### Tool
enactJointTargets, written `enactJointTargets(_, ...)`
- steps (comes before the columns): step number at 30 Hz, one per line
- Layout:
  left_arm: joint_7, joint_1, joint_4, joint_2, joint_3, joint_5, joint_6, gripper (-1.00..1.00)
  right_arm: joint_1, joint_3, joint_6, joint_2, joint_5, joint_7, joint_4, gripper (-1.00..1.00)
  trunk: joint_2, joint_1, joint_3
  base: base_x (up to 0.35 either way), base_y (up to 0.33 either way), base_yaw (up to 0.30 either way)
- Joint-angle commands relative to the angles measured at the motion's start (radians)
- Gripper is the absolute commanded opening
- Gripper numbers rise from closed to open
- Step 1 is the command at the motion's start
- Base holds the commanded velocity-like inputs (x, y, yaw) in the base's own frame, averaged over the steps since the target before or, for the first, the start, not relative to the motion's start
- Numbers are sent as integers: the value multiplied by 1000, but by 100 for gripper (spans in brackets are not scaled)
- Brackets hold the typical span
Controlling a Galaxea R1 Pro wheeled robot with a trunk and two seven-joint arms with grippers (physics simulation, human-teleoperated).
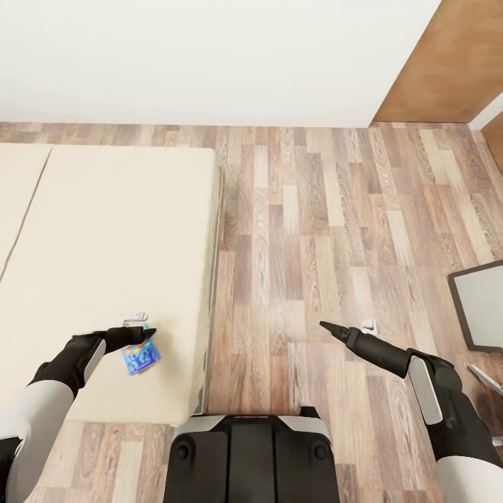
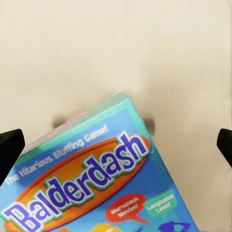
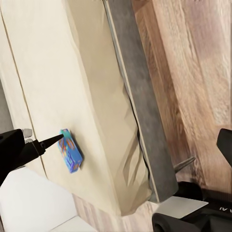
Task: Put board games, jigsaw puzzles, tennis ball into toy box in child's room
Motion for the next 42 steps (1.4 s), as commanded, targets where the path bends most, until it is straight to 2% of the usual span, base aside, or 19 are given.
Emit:
enactJointTargets(1,-7,0,-2,-1,7,-4,8,100,-1,-1,5,0,0,3,0,100,-2,1,-1,0,-193,0)
enactJointTargets(32,-12,0,-6,3,11,0,9,100,-1,-1,3,1,0,2,3,100,-2,1,-1,0,-82,0)
enactJointTargets(42,-127,0,-41,19,19,5,20,100,-1,0,-12,2,1,2,5,100,-2,1,-1,0,-1,0)
